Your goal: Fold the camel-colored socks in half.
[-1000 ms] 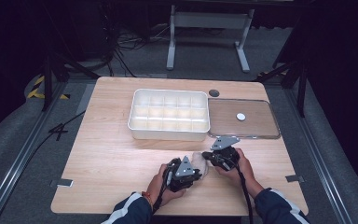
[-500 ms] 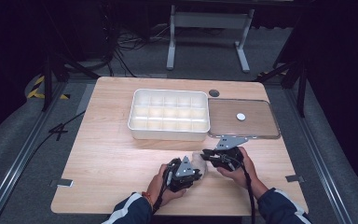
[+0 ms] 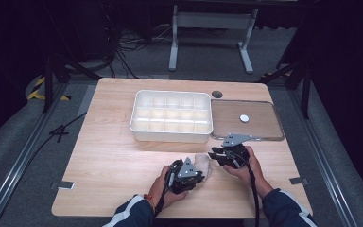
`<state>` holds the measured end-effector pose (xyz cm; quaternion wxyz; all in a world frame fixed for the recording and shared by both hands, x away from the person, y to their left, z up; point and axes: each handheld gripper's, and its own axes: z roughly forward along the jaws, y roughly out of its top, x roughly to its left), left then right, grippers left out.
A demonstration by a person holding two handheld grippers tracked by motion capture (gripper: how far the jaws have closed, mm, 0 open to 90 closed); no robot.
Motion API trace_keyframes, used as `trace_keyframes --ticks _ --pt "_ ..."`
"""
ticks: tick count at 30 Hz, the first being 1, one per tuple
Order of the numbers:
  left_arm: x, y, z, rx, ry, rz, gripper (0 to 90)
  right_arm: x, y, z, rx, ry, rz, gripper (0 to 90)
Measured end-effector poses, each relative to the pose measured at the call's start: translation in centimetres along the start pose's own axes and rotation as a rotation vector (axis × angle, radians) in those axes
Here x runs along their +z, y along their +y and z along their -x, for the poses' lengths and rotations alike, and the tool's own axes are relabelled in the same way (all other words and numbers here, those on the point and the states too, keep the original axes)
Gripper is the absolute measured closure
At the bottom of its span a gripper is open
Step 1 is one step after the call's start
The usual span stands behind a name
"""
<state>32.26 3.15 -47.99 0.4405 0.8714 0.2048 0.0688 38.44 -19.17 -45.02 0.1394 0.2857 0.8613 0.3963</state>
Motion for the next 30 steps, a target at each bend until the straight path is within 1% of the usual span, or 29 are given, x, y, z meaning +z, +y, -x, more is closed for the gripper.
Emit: trace_keyframes --ticks 1,2,3,4,5,8,9,11,12,13,15,17,20,21,23,24,25,27,28,30 --pt "0.0 0.0 -0.1 0.000 -0.003 -0.004 79.5 -0.3 0.3 -0.2 -0.007 0.017 0.021 55.7" --pt "-0.1 0.0 -0.1 0.004 -0.004 -0.005 79.6 -0.7 0.7 -0.5 -0.012 0.046 0.063 50.7" --pt "-0.1 0.0 -0.1 0.004 -0.004 -0.005 79.6 -0.7 0.7 -0.5 -0.012 0.046 0.063 50.7" --pt "0.0 0.0 0.0 -0.001 -0.003 0.000 79.6 -0.7 0.8 -0.6 -0.002 0.052 0.072 48.4" --pt "0.0 0.0 0.0 0.005 0.002 -0.001 79.5 -0.6 0.9 -0.8 0.007 0.061 0.069 47.6" --pt "0.0 0.0 0.2 0.015 0.010 -0.008 79.5 0.2 0.7 -1.0 0.005 0.081 0.035 42.3" --pt "0.0 0.0 0.2 0.020 0.011 -0.006 79.5 0.5 0.6 -1.0 0.016 0.100 0.028 42.1" --pt "0.0 0.0 0.2 0.029 0.013 -0.009 79.5 1.2 0.4 -1.0 0.025 0.122 0.007 37.3" --pt "0.0 0.0 0.2 0.029 0.014 -0.010 79.5 1.6 0.4 -1.0 0.031 0.141 -0.004 35.3" --pt "0.0 0.0 0.3 0.030 0.013 -0.007 79.5 2.2 0.3 -0.8 0.051 0.180 -0.032 33.2" --pt "-0.1 0.0 0.3 0.042 0.020 -0.018 79.5 2.8 0.3 -0.7 0.067 0.192 -0.054 29.9" --pt "-0.1 0.0 0.2 0.041 0.018 -0.018 79.5 3.2 0.2 -0.5 0.071 0.211 -0.066 29.6" --pt "-0.1 0.0 0.2 0.046 0.018 -0.016 79.5 3.8 -0.1 0.0 0.103 0.258 -0.077 31.8" --pt "-0.1 0.0 0.2 0.046 0.019 -0.016 79.5 3.9 -0.1 0.1 0.118 0.279 -0.080 33.9" --pt "-0.1 0.0 0.3 0.045 0.021 -0.011 79.3 3.9 -0.1 0.2 0.118 0.317 -0.087 43.5" --pt "-0.1 0.0 0.3 0.043 0.018 -0.012 79.1 3.9 0.0 0.2 0.125 0.330 -0.090 44.8" --pt "-0.1 0.0 0.2 0.043 0.014 -0.009 78.5 3.9 0.0 0.1 0.124 0.327 -0.095 47.3" --pt "-0.4 0.1 0.1 0.064 0.004 -0.020 75.2 3.9 0.0 0.1 0.131 0.334 -0.103 50.2" --pt "-0.9 0.2 0.0 0.064 0.006 -0.032 72.4 3.9 0.0 0.2 0.136 0.339 -0.104 51.9" --pt "-2.0 0.4 -0.1 0.076 0.001 -0.065 63.6 3.9 0.0 0.2 0.150 0.354 -0.102 54.8"
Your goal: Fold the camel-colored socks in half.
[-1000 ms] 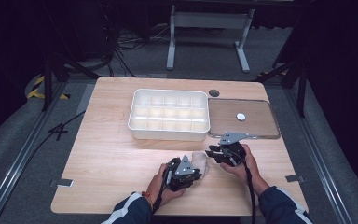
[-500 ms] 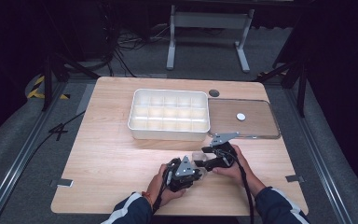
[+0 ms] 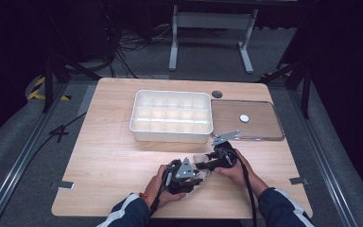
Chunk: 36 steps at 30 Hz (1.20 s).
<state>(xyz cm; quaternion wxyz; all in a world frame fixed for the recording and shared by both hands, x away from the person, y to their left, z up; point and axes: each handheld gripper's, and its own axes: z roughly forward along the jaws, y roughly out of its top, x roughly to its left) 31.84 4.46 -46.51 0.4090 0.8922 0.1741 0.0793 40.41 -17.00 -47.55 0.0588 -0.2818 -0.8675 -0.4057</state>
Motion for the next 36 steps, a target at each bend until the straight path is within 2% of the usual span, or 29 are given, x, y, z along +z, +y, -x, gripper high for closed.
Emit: trace_keyframes --ticks 1,2,6,7,8,9,10,11,13,15,16,19,22,26,28,30,31,34,36 --pt "-0.7 0.0 -0.1 0.016 -0.002 -0.019 61.5 0.0 0.0 0.0 0.000 0.001 0.001 55.5" --pt "-1.8 0.0 -0.2 0.039 0.016 -0.048 59.0 0.0 0.0 0.0 -0.001 0.000 0.001 55.9" --pt "-5.1 -1.2 -0.9 0.034 0.049 -0.101 49.3 -0.4 -0.1 -0.1 -0.010 -0.004 -0.005 59.6" --pt "-5.9 -1.8 -1.3 0.015 0.056 -0.121 46.9 -0.5 -0.1 -0.1 -0.008 -0.003 -0.004 62.2" --pt "-6.8 -3.0 -1.9 -0.012 0.083 -0.150 42.7 -0.6 -0.2 -0.1 -0.018 0.000 -0.001 64.6" --pt "-6.8 -3.0 -1.9 -0.012 0.083 -0.150 38.2 -0.6 -0.2 -0.1 -0.018 0.000 -0.001 64.6" --pt "-7.4 -3.9 -2.3 -0.045 0.098 -0.163 38.2 -0.7 -0.2 -0.3 -0.022 0.002 -0.003 66.2" --pt "-8.1 -5.1 -2.8 -0.086 0.111 -0.176 33.9 -0.8 -0.2 -0.3 -0.023 0.004 -0.003 66.7" --pt "-9.1 -6.7 -3.4 -0.127 0.132 -0.171 28.7 -0.8 -0.2 -0.5 -0.031 -0.008 -0.004 67.7" --pt "-9.8 -7.8 -3.7 -0.142 0.147 -0.173 24.4 -0.9 -0.2 -0.6 -0.044 -0.016 -0.006 68.4" --pt "-10.4 -8.6 -4.0 -0.144 0.174 -0.170 23.2 -1.0 -0.2 -0.8 -0.065 -0.027 -0.005 68.8" --pt "-10.9 -9.6 -4.5 -0.165 0.206 -0.171 20.6 -1.1 -0.2 -1.3 -0.094 -0.051 -0.004 69.6" --pt "-10.7 -10.1 -4.8 -0.175 0.209 -0.188 18.9 -1.4 -0.2 -1.6 -0.116 -0.060 0.005 69.9" --pt "-10.4 -10.0 -5.0 -0.176 0.213 -0.185 16.9 -1.9 -0.3 -1.8 -0.137 -0.072 0.015 70.1" --pt "-10.1 -10.0 -5.2 -0.181 0.220 -0.173 16.1 -2.4 -0.3 -1.8 -0.148 -0.077 0.036 70.3" --pt "-9.9 -10.2 -5.4 -0.236 0.212 -0.154 15.0 -2.8 -0.3 -1.9 -0.150 -0.081 0.055 70.4" --pt "-9.9 -10.4 -5.4 -0.243 0.223 -0.144 14.3 -3.0 -0.3 -1.9 -0.153 -0.086 0.061 70.3" --pt "-9.9 -10.4 -5.4 -0.243 0.223 -0.140 13.5 -3.4 -0.3 -2.1 -0.167 -0.097 0.072 70.3" --pt "-10.0 -10.5 -5.5 -0.224 0.220 -0.134 13.1 -3.6 -0.3 -2.2 -0.176 -0.106 0.080 70.4"
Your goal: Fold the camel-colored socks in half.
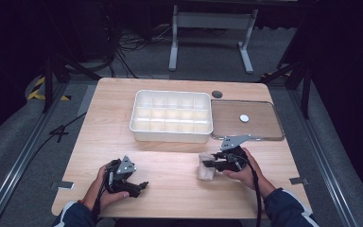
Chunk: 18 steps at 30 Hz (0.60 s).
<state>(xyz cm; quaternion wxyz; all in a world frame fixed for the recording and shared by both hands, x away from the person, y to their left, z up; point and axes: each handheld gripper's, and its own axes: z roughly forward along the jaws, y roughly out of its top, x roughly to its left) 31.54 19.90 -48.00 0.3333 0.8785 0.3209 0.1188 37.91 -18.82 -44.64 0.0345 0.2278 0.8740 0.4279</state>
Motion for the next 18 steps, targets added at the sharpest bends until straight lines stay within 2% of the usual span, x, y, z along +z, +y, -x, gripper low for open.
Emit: trace_keyframes --ticks 2,5,6,15,18 --pt "0.1 -0.3 -0.1 -0.008 -0.006 0.024 10.9 -0.4 0.1 0.0 -0.005 -0.016 0.011 70.3" --pt "0.2 -0.3 -0.1 -0.006 -0.006 0.027 10.5 -0.6 0.1 0.0 -0.012 -0.021 0.016 70.3" --pt "0.2 -0.2 -0.2 0.005 -0.005 0.025 10.2 -0.7 0.1 0.0 -0.012 -0.027 0.017 70.3" --pt "0.5 0.0 -0.4 0.002 -0.014 0.020 7.1 -1.3 0.3 0.1 -0.030 -0.062 0.029 70.2" --pt "0.5 0.1 -0.5 0.018 -0.014 0.011 6.5 -1.7 0.3 0.1 -0.029 -0.078 0.041 70.3"
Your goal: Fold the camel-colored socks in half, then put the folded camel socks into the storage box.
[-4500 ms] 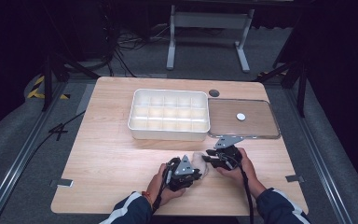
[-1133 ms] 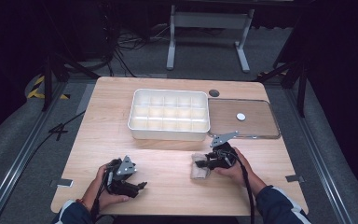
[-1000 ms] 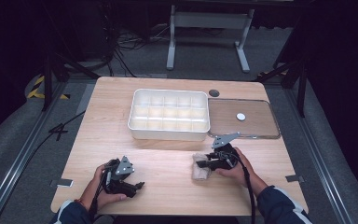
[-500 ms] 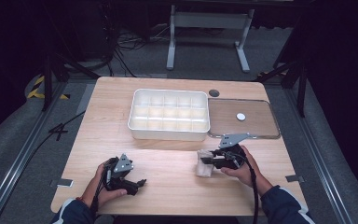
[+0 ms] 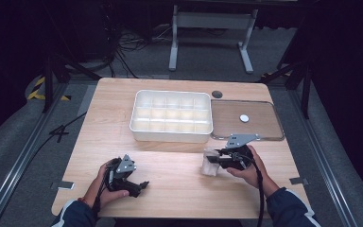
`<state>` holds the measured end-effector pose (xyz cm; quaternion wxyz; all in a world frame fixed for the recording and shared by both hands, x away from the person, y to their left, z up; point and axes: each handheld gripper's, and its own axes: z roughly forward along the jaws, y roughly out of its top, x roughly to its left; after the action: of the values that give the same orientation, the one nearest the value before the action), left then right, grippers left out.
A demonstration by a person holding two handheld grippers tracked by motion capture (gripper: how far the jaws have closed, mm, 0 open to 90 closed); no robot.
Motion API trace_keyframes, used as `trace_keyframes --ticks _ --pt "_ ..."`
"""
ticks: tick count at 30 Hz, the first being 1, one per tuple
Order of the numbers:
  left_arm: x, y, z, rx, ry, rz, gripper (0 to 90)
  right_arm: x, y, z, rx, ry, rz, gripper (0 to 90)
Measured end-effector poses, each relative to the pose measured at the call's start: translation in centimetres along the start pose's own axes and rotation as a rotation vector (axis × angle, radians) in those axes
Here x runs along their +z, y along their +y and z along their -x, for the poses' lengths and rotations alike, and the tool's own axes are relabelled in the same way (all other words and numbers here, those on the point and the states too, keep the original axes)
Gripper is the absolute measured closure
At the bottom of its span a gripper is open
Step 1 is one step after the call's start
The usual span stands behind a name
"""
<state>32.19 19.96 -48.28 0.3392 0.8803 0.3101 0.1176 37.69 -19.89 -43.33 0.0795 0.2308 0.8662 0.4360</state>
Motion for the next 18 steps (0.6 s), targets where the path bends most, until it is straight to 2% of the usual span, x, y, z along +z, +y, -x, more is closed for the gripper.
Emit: trace_keyframes --ticks 10,14,18 --pt "0.1 0.0 0.0 -0.005 0.001 0.003 6.1 -1.2 0.3 0.6 -0.005 -0.044 0.032 70.2" --pt "0.0 0.0 0.0 -0.002 0.002 0.003 6.2 -1.2 0.2 0.8 0.004 -0.047 0.029 70.2" --pt "0.0 -0.1 0.2 -0.020 0.003 0.004 6.7 -1.0 0.4 1.0 0.006 -0.054 0.031 70.2"
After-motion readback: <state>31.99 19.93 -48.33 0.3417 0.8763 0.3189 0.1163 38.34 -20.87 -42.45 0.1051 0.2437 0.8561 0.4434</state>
